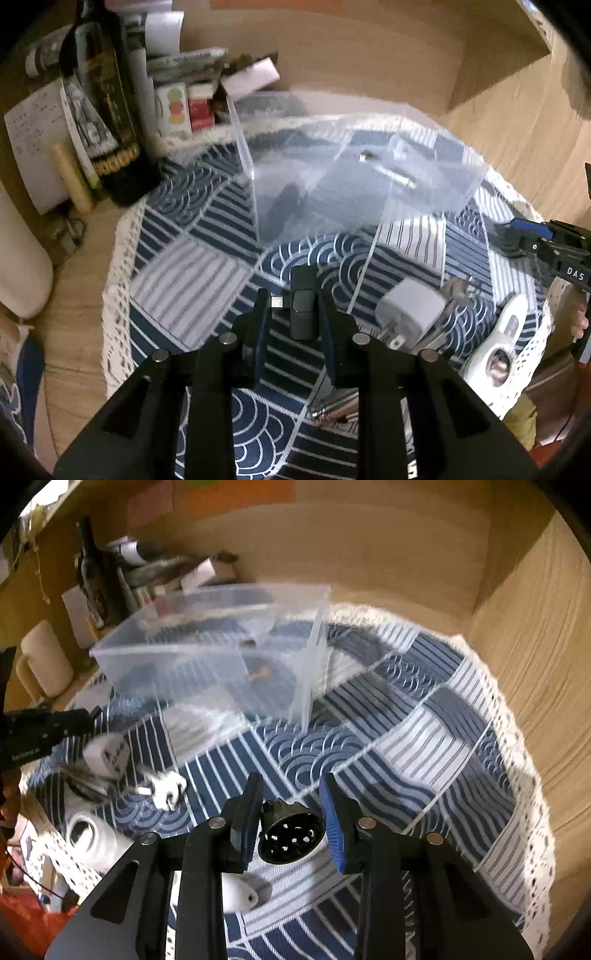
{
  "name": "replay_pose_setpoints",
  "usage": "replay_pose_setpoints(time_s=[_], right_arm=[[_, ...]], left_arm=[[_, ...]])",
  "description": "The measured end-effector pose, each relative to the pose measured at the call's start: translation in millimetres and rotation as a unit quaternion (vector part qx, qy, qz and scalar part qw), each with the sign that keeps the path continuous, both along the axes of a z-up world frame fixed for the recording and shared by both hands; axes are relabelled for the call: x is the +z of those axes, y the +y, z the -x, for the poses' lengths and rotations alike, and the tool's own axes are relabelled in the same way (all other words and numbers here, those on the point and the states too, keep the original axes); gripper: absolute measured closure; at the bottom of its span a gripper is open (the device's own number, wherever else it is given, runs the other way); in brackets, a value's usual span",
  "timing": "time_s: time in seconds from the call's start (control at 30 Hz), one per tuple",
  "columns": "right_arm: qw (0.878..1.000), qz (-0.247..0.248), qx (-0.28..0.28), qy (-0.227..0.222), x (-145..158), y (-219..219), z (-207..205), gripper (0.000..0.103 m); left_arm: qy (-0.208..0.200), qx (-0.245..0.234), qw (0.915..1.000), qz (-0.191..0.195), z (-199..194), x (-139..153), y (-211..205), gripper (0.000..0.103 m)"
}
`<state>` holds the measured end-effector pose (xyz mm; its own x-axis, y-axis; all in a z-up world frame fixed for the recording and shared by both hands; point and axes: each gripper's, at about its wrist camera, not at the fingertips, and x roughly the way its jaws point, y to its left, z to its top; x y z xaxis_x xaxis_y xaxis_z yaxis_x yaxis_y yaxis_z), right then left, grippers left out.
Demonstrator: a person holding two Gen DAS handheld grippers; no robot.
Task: Organize rigid objects
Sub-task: 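Grasp the small black piece with the left gripper while the right grasps the black knob, then lower both held items into the clear box and open both grippers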
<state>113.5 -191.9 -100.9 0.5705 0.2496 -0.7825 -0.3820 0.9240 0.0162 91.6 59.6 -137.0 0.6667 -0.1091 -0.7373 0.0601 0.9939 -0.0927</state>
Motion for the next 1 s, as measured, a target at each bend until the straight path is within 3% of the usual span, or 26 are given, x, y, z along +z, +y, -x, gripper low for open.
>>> replay_pose_setpoints(time_s=[0.6,0.8,1.0], right_arm=[[0.993,-0.035,0.016,-0.116,72,18,-34,0.074],[0.991,-0.039,0.031,-0.123,77,33,-55,0.074],[0.992,-0.03,0.054,-0.105,64,56,-80,0.074]], left_arm=[[-0.11,0.006,0.9939,0.004,-29,78,0,0.078],[-0.113,-0.001,0.9936,-0.005,-50,81,-9,0.078],[-0.087,-0.003,0.996,-0.021,-78,66,-15,0.078]])
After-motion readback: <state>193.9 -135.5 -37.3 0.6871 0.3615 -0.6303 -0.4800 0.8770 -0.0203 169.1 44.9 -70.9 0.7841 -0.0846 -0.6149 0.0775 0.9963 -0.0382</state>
